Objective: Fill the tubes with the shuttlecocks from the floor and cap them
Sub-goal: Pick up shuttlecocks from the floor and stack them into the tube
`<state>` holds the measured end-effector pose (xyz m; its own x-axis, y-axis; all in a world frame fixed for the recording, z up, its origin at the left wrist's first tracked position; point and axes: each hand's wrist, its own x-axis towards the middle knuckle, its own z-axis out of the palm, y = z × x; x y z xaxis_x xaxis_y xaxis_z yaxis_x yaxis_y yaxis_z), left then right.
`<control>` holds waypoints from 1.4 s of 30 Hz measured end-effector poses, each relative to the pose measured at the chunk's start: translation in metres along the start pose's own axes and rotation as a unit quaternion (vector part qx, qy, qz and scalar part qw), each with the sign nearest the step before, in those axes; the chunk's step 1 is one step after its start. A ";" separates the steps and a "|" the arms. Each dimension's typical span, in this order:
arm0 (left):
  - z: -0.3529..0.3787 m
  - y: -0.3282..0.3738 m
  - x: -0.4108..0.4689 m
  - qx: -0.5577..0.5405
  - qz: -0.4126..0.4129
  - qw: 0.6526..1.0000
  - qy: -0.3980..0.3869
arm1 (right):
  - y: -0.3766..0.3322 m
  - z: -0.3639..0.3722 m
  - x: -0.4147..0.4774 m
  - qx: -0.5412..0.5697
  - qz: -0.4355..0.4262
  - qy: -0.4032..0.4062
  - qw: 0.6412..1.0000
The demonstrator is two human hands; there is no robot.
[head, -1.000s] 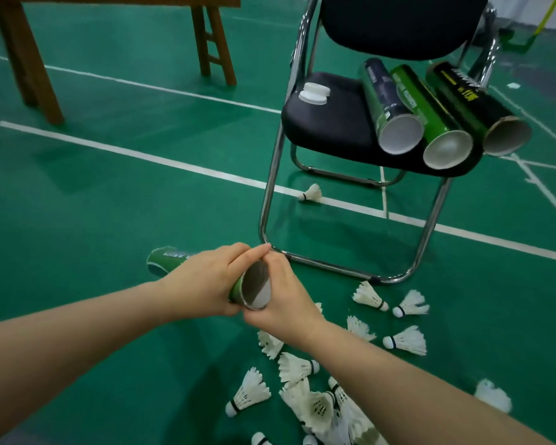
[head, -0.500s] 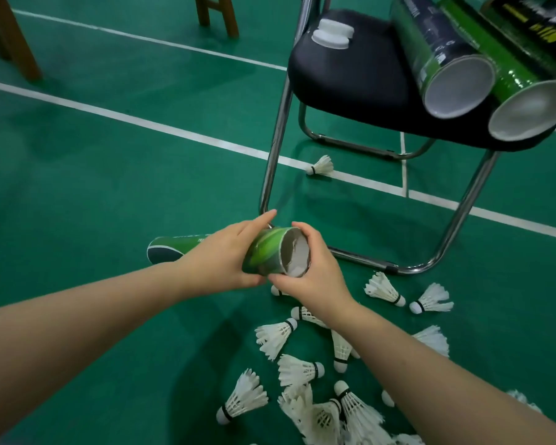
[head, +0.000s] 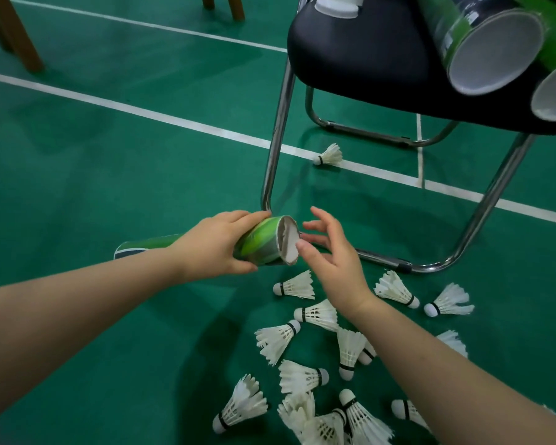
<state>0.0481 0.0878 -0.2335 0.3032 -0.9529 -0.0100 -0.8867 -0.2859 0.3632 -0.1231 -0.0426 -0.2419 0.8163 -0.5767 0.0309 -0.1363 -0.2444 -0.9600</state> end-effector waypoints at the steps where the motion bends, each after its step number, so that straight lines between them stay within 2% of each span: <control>1: 0.001 0.001 0.001 0.002 -0.003 1.000 -0.004 | 0.003 0.000 0.001 -0.003 -0.008 0.015 1.000; 4: 0.005 0.004 0.007 0.009 -0.015 1.000 -0.013 | 0.016 -0.003 0.007 -0.016 -0.014 0.078 0.997; 8: 0.010 0.006 0.016 -0.006 -0.037 0.999 -0.005 | 0.047 -0.005 0.012 -0.074 0.065 0.106 0.990; 11: 0.015 0.001 0.023 -0.022 -0.032 0.999 -0.011 | 0.077 -0.004 0.013 -0.162 0.147 0.082 0.972; 15: 0.020 -0.006 0.025 -0.040 -0.036 0.998 -0.035 | 0.111 0.003 0.020 -0.311 0.243 -0.001 0.919; 18: 0.024 -0.013 0.021 -0.028 -0.044 0.997 -0.054 | 0.119 0.014 0.028 -0.354 0.295 -0.045 0.886; 20: 0.025 -0.017 0.019 -0.018 -0.047 0.997 -0.057 | 0.123 0.023 0.032 -0.374 0.296 -0.060 0.877; 22: 0.026 -0.020 0.017 -0.014 -0.053 0.997 -0.059 | 0.125 0.029 0.035 -0.356 0.294 -0.054 0.885; 24: 0.027 -0.022 0.015 -0.009 -0.061 0.996 -0.061 | 0.125 0.032 0.037 -0.281 0.292 -0.021 0.914; 27: 0.029 -0.026 0.013 0.003 -0.072 0.995 -0.063 | 0.112 0.026 0.037 -0.130 0.251 0.084 0.955; 29: 0.031 -0.026 0.012 0.009 -0.076 0.995 -0.064 | 0.100 0.016 0.032 -0.039 0.171 0.178 0.968; 31: 0.034 -0.026 0.011 0.010 -0.080 0.995 -0.065 | 0.084 0.006 0.025 -0.003 0.078 0.224 0.971; 33: 0.035 -0.023 0.011 0.013 -0.083 0.994 -0.067 | 0.067 0.001 0.019 0.002 0.018 0.200 0.980; 37: 0.038 -0.011 0.012 0.001 -0.080 0.994 -0.073 | 0.039 0.003 0.013 -0.036 -0.018 0.038 0.998; 40: 0.039 -0.003 0.011 -0.004 -0.073 0.995 -0.072 | 0.035 0.002 0.012 -0.084 0.014 -0.027 0.996; 42: 0.040 0.000 0.011 -0.009 -0.077 0.995 -0.065 | 0.032 0.003 0.012 -0.047 0.065 -0.074 0.994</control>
<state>0.0376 0.0738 -0.2706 0.3857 -0.9037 -0.1861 -0.8266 -0.4280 0.3654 -0.1161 -0.0554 -0.2728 0.8610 -0.4894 -0.1389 -0.2918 -0.2515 -0.9228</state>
